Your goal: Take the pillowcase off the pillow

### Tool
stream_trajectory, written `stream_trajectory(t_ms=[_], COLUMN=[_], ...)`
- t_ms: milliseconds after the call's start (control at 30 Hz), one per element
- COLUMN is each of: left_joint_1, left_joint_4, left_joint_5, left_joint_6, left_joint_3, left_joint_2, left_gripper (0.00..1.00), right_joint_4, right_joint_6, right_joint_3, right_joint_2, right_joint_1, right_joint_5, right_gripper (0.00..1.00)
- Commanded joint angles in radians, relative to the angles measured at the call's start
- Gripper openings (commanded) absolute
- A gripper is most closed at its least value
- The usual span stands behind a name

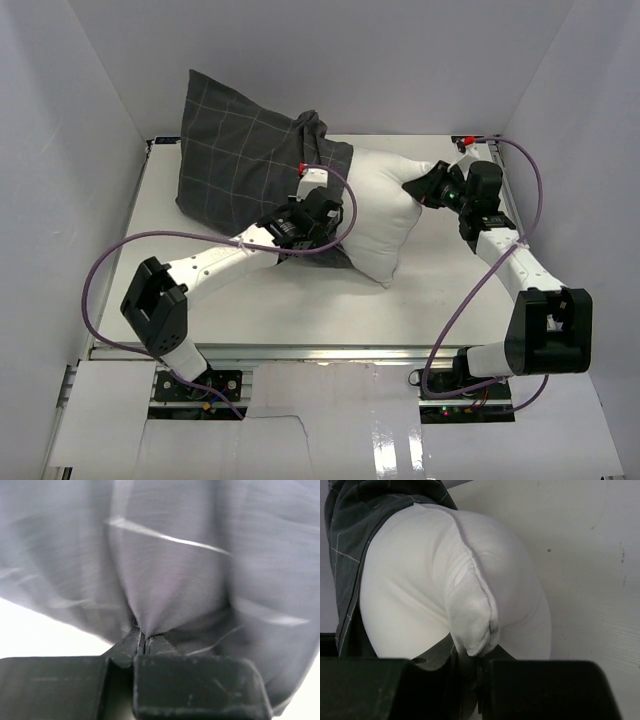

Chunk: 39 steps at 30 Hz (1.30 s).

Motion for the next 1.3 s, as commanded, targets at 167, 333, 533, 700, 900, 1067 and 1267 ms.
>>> stream_trajectory(t_ms=[167, 333, 533, 700, 900, 1067, 1267], left_joint_1=[0.224, 0.338, 0.346, 0.409, 0.529, 0.498, 0.403], left_joint_4=[0.004, 0.091, 0.179, 0.182, 0.152, 0.075, 0.013], left_joint_5=[-0.199, -0.139, 0.054, -0.211, -0.079, 0.225, -0.179], left_joint_6=[0.005, 0.097, 0.135, 0.106, 0.135, 0.12, 0.02], left_joint_3=[-0.105, -0.15, -0.191, -0.188, -0.038, -0.033, -0.099], left_joint_2=[-0.266, -0.284, -0.237, -0.238, -0.208, -0.239, -0.376], left_gripper=[0.0, 0.0, 0.0, 0.0, 0.0, 0.0, 0.0], right_joint_4=[-0.059, -0.089, -0.08, -0.076, -0.073, -0.061, -0.104], right_joint_6=[-0.041, -0.033, -0.033, 0.025, 0.03, -0.011, -0.001], right_joint_3=[-0.001, 0.008, 0.014, 0.017, 0.007, 0.055, 0.053], right_joint_2=[-0.103, -0.103, -0.033, -0.004, -0.06, -0.015, 0.03], right_joint_1=[-0.072, -0.11, -0.11, -0.202, -0.262, -0.199, -0.2], right_joint_5=[0.184, 0.169, 0.074, 0.079, 0.086, -0.021, 0.048], right_gripper=[0.08, 0.08, 0.08, 0.08, 0.08, 0.08, 0.08])
